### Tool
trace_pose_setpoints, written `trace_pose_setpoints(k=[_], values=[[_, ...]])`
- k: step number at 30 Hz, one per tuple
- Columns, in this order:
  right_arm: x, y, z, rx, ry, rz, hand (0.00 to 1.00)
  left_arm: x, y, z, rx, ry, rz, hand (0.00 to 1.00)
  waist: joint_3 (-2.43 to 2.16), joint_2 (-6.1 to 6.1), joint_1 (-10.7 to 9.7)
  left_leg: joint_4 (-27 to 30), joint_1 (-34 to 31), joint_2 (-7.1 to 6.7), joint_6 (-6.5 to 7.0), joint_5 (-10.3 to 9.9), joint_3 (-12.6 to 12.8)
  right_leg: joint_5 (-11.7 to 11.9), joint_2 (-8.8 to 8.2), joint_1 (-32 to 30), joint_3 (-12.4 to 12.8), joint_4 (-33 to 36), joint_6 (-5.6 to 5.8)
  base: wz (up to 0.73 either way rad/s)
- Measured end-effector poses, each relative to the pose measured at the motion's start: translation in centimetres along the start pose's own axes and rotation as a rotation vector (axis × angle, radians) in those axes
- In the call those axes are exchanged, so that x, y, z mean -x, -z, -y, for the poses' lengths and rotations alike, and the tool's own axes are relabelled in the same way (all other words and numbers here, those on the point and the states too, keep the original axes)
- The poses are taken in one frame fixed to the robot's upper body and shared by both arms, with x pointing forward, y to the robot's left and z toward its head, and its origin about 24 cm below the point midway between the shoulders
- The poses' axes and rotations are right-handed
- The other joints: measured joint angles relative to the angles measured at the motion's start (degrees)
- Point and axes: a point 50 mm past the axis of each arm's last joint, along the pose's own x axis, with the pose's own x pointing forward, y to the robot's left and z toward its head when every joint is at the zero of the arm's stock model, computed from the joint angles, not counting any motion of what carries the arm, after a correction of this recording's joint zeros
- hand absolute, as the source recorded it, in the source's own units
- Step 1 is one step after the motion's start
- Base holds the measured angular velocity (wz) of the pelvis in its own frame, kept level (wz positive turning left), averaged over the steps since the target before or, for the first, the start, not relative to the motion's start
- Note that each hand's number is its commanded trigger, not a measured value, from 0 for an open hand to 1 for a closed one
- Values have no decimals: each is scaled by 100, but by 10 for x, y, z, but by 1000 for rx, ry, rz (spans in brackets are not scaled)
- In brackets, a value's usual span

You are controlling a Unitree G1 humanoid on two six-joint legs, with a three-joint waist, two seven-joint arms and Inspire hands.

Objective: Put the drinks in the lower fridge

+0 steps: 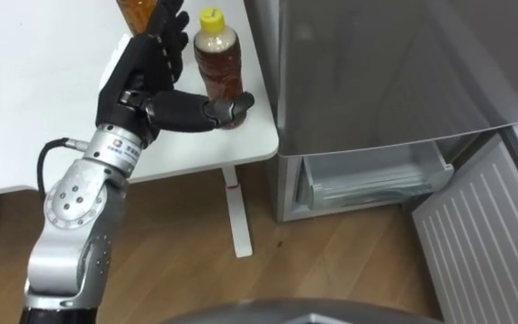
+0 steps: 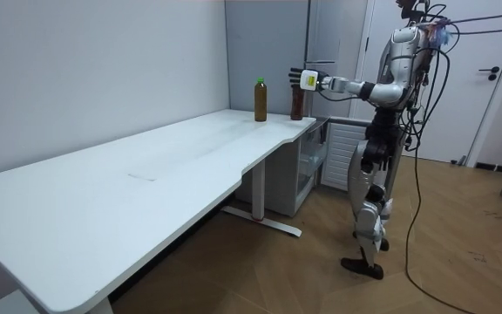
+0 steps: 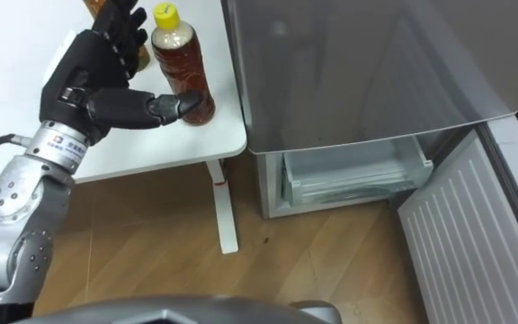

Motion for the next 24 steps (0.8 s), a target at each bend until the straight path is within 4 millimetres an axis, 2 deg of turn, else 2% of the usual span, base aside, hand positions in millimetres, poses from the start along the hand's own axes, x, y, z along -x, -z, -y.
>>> trace_pose_setpoints(k=[7, 16, 24], values=[[0, 3, 0, -1, -1, -33, 0, -5, 5, -9, 2, -57, -35, 0, 2, -2, -19, -3, -13, 2, 0, 0, 58, 0, 3, -7, 60, -2, 0, -3], [1, -3, 1, -6, 0, -3, 0, -7, 11, -12, 6, -96, -68, 0, -3, -72, -94, -6, 17, 3, 0, 0, 67, 0, 5, -12, 77, -1, -1, 0], [1, -1, -1, 17, -16, -17, 0, -12, 7, -14, 1, -104, -50, 0, -13, -88, -148, -6, 18, 4, 0, 0, 67, 2, 6, -14, 82, 4, -2, 0]])
